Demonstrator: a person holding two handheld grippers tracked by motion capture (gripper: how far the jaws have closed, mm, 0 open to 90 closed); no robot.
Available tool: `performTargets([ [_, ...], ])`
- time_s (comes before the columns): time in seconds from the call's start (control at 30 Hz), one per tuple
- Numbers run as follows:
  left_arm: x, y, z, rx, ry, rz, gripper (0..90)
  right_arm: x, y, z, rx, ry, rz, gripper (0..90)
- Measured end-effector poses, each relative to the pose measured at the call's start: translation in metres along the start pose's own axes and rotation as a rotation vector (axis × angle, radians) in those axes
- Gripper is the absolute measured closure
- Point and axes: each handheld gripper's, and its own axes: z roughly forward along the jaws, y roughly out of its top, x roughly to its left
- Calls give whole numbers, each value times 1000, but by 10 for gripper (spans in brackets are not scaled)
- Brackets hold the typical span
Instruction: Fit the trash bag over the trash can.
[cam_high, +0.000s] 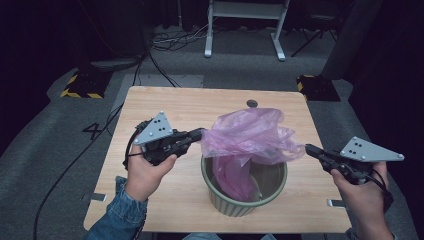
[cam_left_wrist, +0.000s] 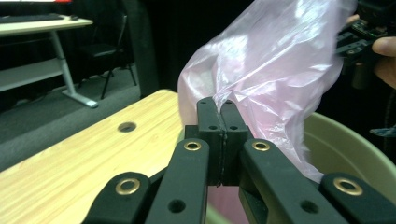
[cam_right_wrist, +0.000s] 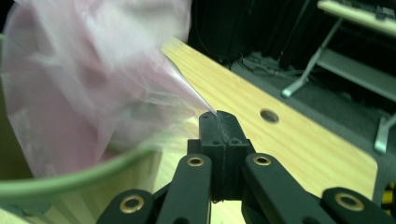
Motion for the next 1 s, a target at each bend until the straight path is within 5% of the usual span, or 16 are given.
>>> performTargets([
  [0.33,13,-19,-21,11,24,-56,900,-10,-19,-4,57,13,67,900],
  [0.77,3,-41,-34,25,-9,-84,899,10,-30,-17,54,38,38,900],
  [1.0,7,-64,-35,42,-31,-144,897,15,-45,-12,92,84,55,900],
])
